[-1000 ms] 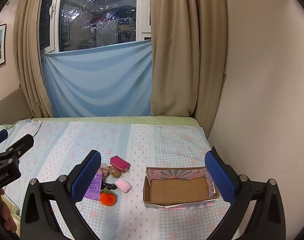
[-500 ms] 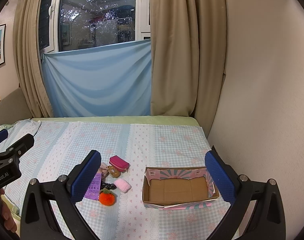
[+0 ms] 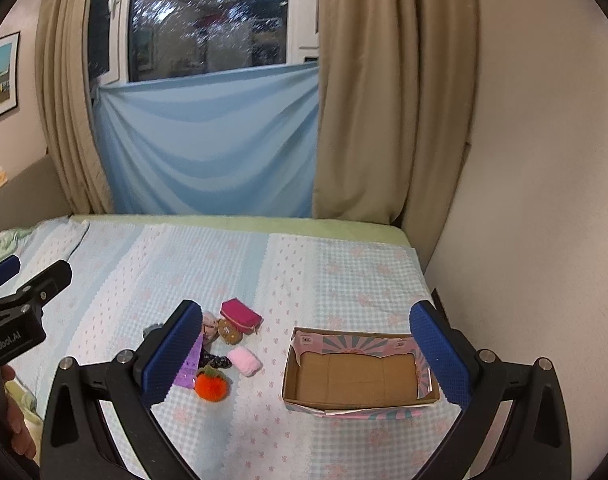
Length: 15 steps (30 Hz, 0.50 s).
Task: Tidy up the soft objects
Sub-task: 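Grasp the grey fuzzy band with left tool while right tool grasps pink fuzzy band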
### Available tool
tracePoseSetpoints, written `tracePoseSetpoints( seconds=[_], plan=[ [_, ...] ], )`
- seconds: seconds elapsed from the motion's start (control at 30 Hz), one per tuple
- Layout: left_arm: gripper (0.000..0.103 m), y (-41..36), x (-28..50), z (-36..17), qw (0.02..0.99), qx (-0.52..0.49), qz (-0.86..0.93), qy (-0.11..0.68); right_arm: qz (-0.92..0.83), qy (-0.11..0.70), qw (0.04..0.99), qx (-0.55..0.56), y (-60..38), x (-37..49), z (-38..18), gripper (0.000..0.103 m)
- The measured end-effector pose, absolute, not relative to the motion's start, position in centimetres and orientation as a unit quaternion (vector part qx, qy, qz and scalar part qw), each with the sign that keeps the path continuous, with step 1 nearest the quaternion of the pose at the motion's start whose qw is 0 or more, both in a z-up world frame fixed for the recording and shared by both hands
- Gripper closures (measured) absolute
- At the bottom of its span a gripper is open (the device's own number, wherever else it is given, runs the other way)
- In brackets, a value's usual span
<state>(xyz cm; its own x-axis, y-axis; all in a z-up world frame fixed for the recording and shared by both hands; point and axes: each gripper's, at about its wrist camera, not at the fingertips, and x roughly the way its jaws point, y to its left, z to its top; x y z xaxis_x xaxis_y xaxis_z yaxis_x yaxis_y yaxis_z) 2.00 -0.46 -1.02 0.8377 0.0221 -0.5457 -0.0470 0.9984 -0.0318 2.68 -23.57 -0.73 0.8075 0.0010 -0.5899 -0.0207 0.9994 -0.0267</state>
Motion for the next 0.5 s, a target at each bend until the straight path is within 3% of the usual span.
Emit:
tracePoseSetpoints(
  seconds=[0.2,0.5],
  plan=[
    [0.000,-0.4,3.6,-4.0,0.948,-0.041,0.067,0.309,0.078,0.335,0.938,-0.035,-23.9,6.7,-4.2,0.000],
    [0.000,1.8,8.0,-13.1,0.906,-0.097,0.126,0.393,0.167,0.377,0.910,-0.040,-22.5,14.1,-10.9,0.000]
  ],
)
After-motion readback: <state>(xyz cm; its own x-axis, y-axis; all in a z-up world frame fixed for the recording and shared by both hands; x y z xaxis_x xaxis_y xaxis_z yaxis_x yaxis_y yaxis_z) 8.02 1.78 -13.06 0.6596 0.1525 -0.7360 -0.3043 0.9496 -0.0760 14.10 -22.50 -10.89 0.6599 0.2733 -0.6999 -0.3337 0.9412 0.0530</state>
